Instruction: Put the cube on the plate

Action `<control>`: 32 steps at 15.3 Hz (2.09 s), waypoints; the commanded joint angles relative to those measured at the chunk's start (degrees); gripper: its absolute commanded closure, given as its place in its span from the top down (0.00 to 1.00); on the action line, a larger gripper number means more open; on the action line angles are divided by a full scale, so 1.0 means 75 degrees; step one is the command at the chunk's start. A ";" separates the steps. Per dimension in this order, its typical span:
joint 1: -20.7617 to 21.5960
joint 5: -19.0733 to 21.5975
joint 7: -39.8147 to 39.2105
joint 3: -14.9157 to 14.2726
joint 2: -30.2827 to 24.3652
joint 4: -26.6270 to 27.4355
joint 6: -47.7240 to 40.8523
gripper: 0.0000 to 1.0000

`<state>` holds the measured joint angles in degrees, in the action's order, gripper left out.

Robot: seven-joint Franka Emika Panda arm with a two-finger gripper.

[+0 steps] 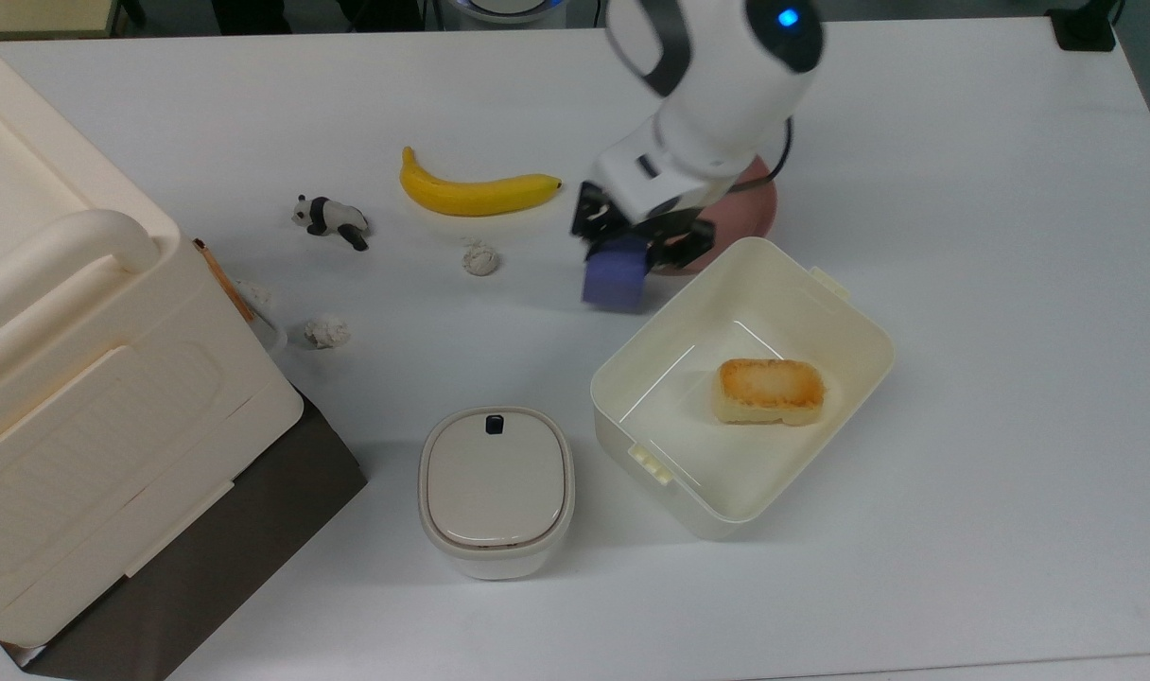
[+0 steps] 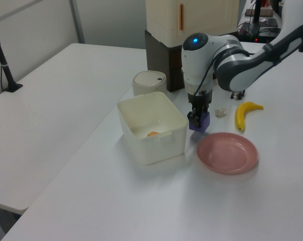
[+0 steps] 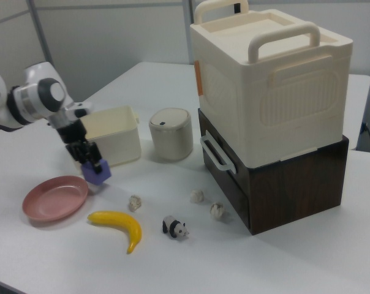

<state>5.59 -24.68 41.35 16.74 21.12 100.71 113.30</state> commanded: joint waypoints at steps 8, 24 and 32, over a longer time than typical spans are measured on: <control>0.0134 -0.0061 0.1282 0.1272 -0.0191 0.0189 -0.1173 1.00; -0.0978 -0.0002 0.0993 0.1062 -0.0963 -0.0444 -0.1184 1.00; -0.1061 0.2305 -0.2593 -0.1339 -0.2228 -0.1590 -0.2564 1.00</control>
<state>-3.02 -12.38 29.99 13.48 8.33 92.72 99.77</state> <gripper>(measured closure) 0.000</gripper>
